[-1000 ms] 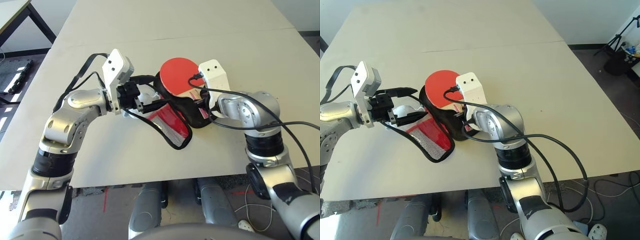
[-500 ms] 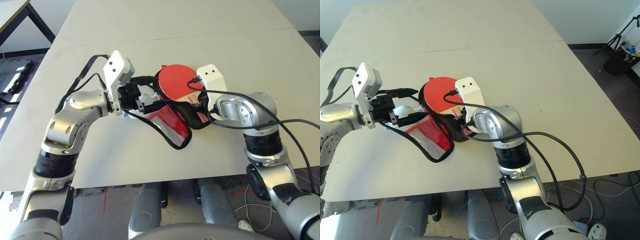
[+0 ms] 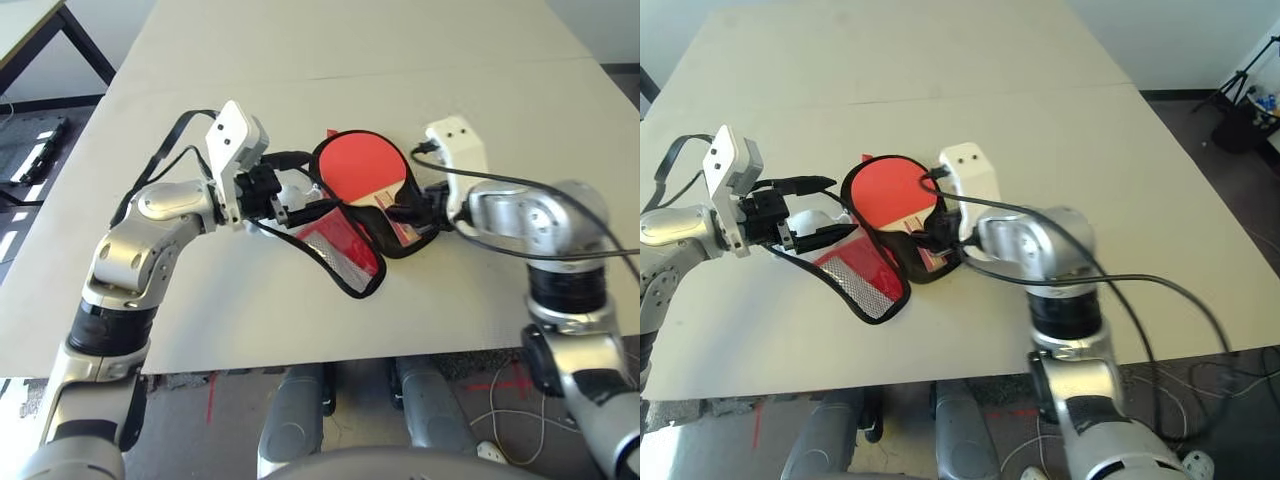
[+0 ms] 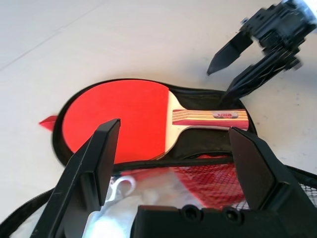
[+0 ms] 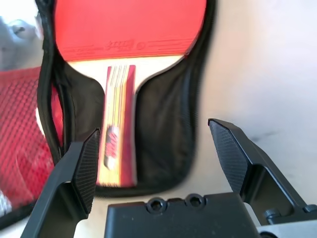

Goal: Store the ping-pong paddle in its case and zip it.

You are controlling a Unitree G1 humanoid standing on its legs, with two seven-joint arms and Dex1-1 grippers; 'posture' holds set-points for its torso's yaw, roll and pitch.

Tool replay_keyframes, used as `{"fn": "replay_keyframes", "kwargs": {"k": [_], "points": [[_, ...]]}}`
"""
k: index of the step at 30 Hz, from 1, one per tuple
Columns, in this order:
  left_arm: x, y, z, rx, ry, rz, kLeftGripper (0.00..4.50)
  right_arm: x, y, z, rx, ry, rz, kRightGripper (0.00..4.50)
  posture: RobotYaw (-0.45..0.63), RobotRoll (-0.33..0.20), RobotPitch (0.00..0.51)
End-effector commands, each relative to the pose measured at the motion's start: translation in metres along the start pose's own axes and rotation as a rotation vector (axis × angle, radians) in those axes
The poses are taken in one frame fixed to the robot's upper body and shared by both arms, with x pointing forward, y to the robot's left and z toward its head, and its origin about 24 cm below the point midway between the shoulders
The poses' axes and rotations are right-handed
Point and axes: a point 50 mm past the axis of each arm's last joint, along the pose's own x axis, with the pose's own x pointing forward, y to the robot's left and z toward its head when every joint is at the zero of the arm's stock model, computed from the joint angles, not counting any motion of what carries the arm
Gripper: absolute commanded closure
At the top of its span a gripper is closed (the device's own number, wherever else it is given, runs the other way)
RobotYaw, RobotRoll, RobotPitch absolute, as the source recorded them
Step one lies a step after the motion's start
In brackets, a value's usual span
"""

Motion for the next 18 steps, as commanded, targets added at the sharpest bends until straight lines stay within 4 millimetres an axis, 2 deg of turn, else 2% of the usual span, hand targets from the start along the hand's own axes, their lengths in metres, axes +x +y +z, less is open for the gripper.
{"fn": "replay_keyframes", "kwargs": {"k": [1,3,7,9,12,14,18], "points": [[-0.023,0.007,0.007,0.016,0.033,0.048,0.00,-0.011,-0.010,-0.004,-0.145,-0.112,0.092,0.01,0.02,0.000,0.214],[-0.037,0.010,0.013,0.028,0.056,0.071,0.00,-0.018,-0.017,-0.009,-0.208,-0.161,0.167,0.01,0.03,0.000,0.215],[-0.069,0.015,0.018,0.035,0.126,0.119,0.00,-0.025,-0.026,-0.014,-0.173,-0.257,0.355,0.01,0.05,0.000,0.219],[-0.089,0.018,0.012,0.037,0.215,0.158,0.00,-0.027,-0.031,-0.016,-0.169,-0.243,0.366,0.01,0.06,0.000,0.221],[-0.108,0.016,0.003,0.013,0.314,0.169,0.00,-0.030,-0.035,-0.018,-0.176,-0.244,0.398,0.01,0.07,0.000,0.226],[-0.112,0.013,-0.004,0.001,0.354,0.177,0.00,-0.032,-0.036,-0.021,-0.173,-0.243,0.420,0.01,0.08,0.000,0.228],[-0.105,0.006,-0.014,-0.015,0.361,0.161,0.00,-0.032,-0.039,-0.021,-0.161,-0.251,0.425,0.01,0.08,0.000,0.226]]}}
